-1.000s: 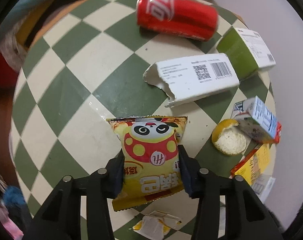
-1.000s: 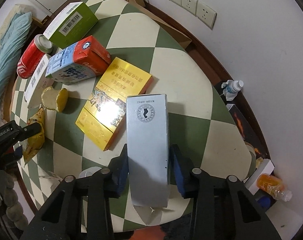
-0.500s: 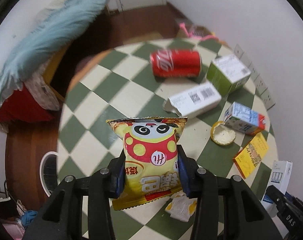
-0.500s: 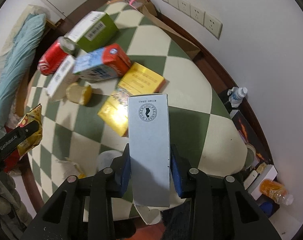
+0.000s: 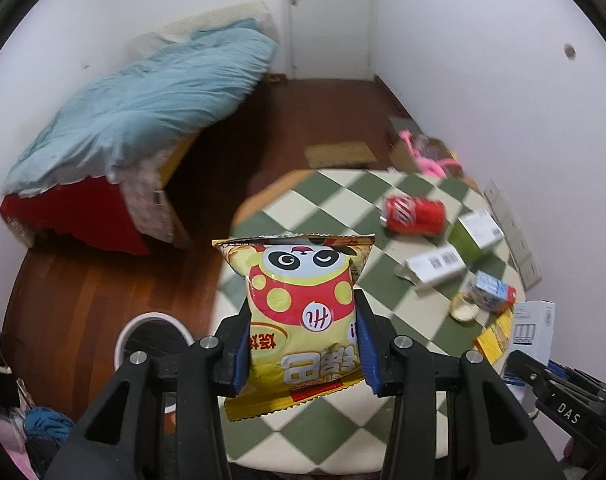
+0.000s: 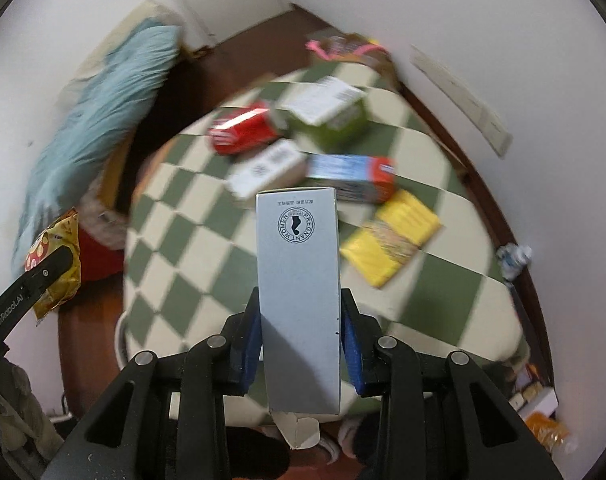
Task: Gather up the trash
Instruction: 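Carry both items to the white bin and open both tools to drop them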
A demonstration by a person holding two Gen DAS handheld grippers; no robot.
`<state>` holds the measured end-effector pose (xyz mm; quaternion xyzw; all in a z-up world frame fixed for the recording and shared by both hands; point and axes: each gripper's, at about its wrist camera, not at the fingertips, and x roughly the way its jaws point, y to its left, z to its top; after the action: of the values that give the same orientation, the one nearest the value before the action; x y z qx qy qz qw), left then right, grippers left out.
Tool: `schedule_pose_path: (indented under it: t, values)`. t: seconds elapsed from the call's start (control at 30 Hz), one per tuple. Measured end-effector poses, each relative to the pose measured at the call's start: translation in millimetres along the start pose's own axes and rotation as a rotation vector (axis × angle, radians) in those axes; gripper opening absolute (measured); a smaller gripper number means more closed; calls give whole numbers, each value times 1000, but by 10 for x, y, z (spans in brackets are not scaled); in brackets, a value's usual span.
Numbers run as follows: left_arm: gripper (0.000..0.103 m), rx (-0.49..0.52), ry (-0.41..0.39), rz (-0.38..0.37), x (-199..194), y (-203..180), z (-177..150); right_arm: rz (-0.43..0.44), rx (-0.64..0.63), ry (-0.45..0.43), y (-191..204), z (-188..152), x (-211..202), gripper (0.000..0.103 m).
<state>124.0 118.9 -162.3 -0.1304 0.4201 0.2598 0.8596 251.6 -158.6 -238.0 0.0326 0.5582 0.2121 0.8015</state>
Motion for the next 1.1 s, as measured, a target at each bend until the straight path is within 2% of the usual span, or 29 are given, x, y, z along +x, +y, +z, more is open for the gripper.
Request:
schedule_pose_path:
  t: [0.2, 0.37, 0.6, 0.73, 0.8, 0.83, 0.9, 0.93, 0.97, 1.1]
  values:
    - [40, -102, -23, 34, -160, 813, -31, 103, -140, -6, 871, -47, -27, 37]
    - [40, -259, 41, 33, -1, 1722, -224, 193, -253, 41, 1655, -218, 197, 37]
    - [40, -481, 184, 57, 644, 2919, -705, 280, -406, 190, 2854, -671, 1027, 37]
    - [40, -555, 253, 36, 1083, 3374, -934, 297, -463, 300, 3448, -954, 1673, 37]
    - [41, -588, 311, 14, 1346, 3540, -1021, 287, -498, 340, 3697, -1050, 1986, 37]
    - [43, -610, 334, -13, 1466, 3611, -1058, 277, -517, 368, 3866, -1132, 2194, 37]
    - [59, -629, 364, -19, 1621, 3701, -1117, 260, -536, 401, 4045, -1211, 2473, 37]
    - [86, -634, 369, -4, 1682, 3736, -1141, 246, -544, 430, 4161, -1265, 2687, 37]
    - [101, -640, 365, 13, 1678, 3825, -1168, 238, -548, 446, 4218, -1294, 2809, 37]
    - [101, -622, 377, 125, 1691, 3941, -1257, 212, -575, 498, 4464, -1408, 3279, 40]
